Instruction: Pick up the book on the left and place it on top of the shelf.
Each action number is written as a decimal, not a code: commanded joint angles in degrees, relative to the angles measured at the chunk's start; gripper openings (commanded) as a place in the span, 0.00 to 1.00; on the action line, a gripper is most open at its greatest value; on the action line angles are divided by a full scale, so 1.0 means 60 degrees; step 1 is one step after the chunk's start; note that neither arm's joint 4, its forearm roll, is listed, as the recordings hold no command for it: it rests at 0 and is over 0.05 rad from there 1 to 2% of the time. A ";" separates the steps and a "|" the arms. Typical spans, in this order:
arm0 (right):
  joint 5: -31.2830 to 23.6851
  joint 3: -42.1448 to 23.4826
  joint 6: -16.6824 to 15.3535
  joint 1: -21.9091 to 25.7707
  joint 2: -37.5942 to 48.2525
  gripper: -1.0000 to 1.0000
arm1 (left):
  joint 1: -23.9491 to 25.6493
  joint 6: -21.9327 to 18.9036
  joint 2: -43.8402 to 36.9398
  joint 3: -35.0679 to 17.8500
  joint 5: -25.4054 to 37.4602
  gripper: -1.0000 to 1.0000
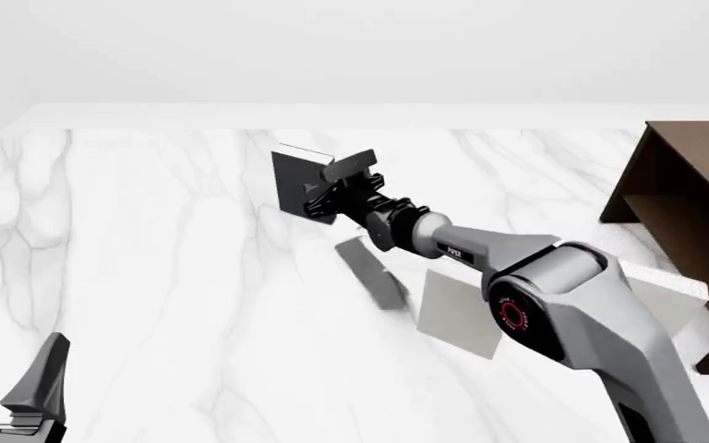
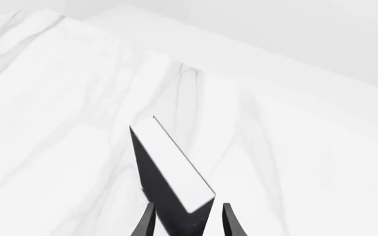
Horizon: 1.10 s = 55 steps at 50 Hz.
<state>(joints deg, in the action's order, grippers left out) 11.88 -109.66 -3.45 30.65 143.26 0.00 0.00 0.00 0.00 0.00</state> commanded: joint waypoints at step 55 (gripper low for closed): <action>0.1591 0.5154 -0.0537 0.0277 -0.4975 0.00 | 0.0000 0.0000 0.0000 0.0000 0.0000 1.00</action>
<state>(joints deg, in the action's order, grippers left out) 20.24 -85.35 -6.62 31.59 121.96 0.00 0.00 0.00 0.00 0.00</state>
